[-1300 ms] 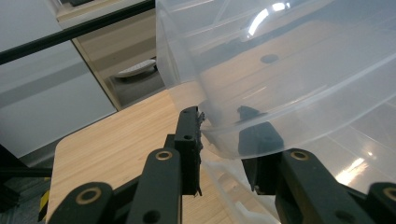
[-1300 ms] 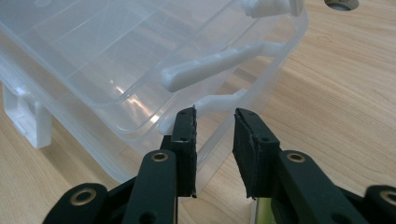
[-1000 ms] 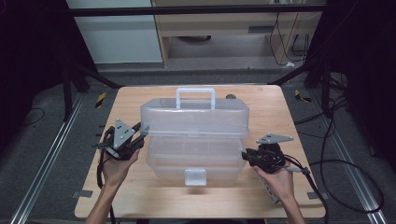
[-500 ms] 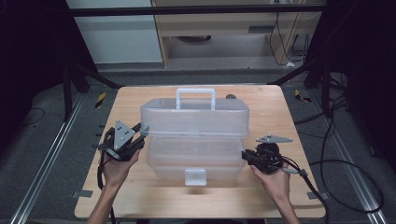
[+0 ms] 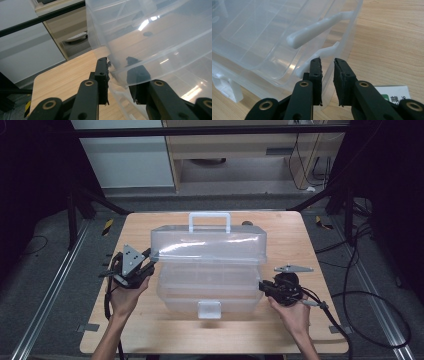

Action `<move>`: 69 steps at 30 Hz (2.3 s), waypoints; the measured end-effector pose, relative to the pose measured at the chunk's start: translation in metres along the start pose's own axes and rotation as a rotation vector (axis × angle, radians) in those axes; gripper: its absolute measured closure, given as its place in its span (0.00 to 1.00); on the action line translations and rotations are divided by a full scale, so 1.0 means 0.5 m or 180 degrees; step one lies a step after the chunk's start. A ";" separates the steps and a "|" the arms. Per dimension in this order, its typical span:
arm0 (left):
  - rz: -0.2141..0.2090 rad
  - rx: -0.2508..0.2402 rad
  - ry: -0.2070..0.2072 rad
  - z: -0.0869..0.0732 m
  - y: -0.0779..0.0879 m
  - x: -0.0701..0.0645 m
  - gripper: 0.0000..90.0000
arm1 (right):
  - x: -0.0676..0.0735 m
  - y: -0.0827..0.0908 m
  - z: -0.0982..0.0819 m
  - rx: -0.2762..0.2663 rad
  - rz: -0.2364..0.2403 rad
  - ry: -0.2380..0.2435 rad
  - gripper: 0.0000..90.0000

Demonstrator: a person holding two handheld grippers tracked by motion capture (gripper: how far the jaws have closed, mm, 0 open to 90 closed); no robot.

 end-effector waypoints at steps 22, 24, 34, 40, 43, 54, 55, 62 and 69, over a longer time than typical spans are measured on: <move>0.0049 -0.0058 0.0064 0.049 -0.022 0.031 0.81 | -0.002 0.000 0.001 0.0035 0.0017 0.0000 0.85; 0.0043 -0.0053 0.0073 0.053 -0.025 0.035 0.82 | -0.002 0.000 0.001 0.0038 0.0021 0.0004 0.85; 0.0009 -0.0007 0.0058 0.067 -0.033 0.045 0.82 | -0.002 0.000 0.001 0.0040 0.0022 0.0019 0.85; -0.0012 -0.0012 0.0091 0.077 -0.039 0.053 0.82 | -0.002 0.000 0.001 0.0043 0.0021 0.0022 0.85; -0.0006 -0.0015 0.0104 0.083 -0.042 0.056 0.82 | -0.002 0.000 0.001 0.0043 0.0023 0.0025 0.85; 0.0027 0.0019 0.0085 0.097 -0.048 0.062 0.82 | -0.002 0.000 0.002 0.0041 0.0025 0.0029 0.85; 0.0031 0.0021 0.0081 0.098 -0.049 0.063 0.82 | -0.002 0.000 0.002 0.0041 0.0025 0.0029 0.85; 0.0077 0.0025 0.0067 0.112 -0.057 0.071 0.82 | -0.002 0.000 0.002 0.0042 0.0026 0.0030 0.85; 0.0140 0.0050 0.0030 0.129 -0.067 0.080 0.81 | -0.003 -0.001 0.002 0.0041 0.0023 0.0030 0.85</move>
Point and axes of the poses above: each handheld gripper's, and its own axes: y roughly backward along the jaws, z roughly out of its top, x roughly to its left, the point moved 10 cm from there along -y, roughly forward along the jaws, and after that the axes turned 10 degrees about x, right-handed, at the moved point
